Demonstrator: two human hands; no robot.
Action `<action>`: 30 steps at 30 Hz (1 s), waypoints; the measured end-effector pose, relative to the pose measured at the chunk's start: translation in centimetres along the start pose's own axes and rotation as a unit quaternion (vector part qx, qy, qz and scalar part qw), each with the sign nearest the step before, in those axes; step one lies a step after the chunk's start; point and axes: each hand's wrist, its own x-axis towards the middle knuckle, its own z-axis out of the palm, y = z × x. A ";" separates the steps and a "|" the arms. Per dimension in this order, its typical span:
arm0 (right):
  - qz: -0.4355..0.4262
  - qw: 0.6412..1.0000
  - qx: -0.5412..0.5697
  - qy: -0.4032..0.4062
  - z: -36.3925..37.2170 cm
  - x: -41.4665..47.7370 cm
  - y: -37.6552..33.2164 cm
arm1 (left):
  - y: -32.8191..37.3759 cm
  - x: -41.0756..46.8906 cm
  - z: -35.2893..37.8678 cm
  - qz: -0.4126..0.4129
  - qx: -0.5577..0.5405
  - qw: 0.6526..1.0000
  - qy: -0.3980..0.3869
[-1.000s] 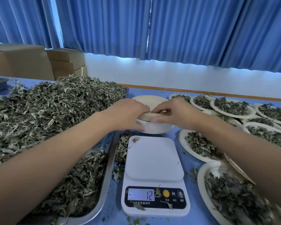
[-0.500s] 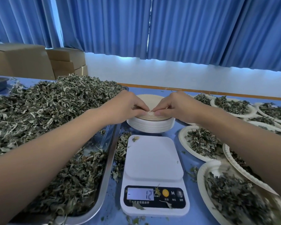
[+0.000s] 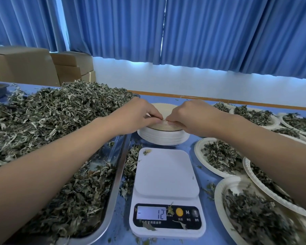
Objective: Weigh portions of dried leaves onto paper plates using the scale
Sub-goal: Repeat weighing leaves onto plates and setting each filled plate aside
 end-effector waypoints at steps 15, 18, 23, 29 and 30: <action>-0.035 0.991 -0.129 0.009 0.0 -0.5 -0.6 | 1.6 0.2 -0.5 0.042 0.087 0.995 -0.008; -0.029 0.993 -0.109 0.033 0.0 -0.6 -0.3 | 1.8 0.3 -0.9 0.059 0.094 0.994 0.004; -0.001 0.993 -0.068 0.100 0.0 -0.7 0.2 | 2.2 0.3 -1.5 0.071 0.144 0.987 0.002; 0.004 0.979 0.071 0.192 -1.5 -2.5 -0.7 | 3.3 -1.3 -2.1 0.137 0.152 0.977 0.064; -0.001 0.975 0.086 0.207 -1.7 -3.1 -1.0 | 3.6 -1.9 -2.2 0.150 0.138 0.975 0.085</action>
